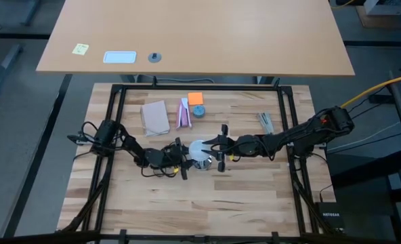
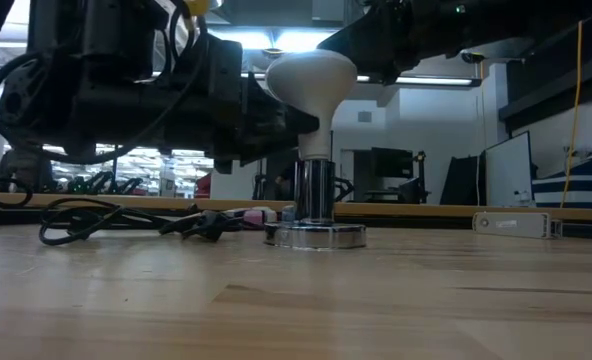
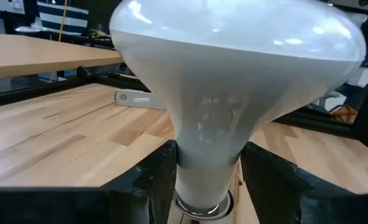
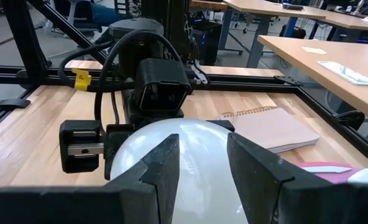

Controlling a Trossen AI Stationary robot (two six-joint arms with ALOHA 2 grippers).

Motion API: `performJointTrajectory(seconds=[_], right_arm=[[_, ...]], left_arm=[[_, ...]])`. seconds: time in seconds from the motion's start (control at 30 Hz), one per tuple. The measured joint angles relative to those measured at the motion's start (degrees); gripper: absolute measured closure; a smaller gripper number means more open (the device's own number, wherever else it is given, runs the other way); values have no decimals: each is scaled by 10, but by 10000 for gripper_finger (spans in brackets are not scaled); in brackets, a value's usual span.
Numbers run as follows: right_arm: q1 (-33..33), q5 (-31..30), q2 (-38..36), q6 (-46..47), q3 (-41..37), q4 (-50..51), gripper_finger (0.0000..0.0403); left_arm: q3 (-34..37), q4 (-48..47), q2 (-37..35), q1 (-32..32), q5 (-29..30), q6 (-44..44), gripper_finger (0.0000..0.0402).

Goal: Screw lightbulb
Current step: Insert the lightbulb into the lamp

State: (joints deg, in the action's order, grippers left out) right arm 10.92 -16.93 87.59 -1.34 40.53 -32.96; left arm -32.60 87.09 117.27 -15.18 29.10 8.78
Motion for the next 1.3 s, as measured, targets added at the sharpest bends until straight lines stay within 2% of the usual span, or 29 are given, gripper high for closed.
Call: performJointTrajectory(seconds=[0.3, 0.63, 0.87, 1.13, 1.3], right_arm=[[0, 0, 0, 6, 0, 2, 260], [0, -2, -1, 13, 1, 8, 260], [0, -4, 0, 11, 1, 7, 260], [-1, -5, -8, -42, -1, -20, 260], [-1, -38, -48, -73, -2, 41, 260]], left_arm=[[-1, -8, 0, -6, -1, -11, 235], [-38, -61, -1, 4, -15, -29, 235], [-39, -59, 0, 3, 12, -31, 235], [-39, -66, -1, 3, 20, -22, 235], [-40, -66, -1, 4, 18, -25, 235]])
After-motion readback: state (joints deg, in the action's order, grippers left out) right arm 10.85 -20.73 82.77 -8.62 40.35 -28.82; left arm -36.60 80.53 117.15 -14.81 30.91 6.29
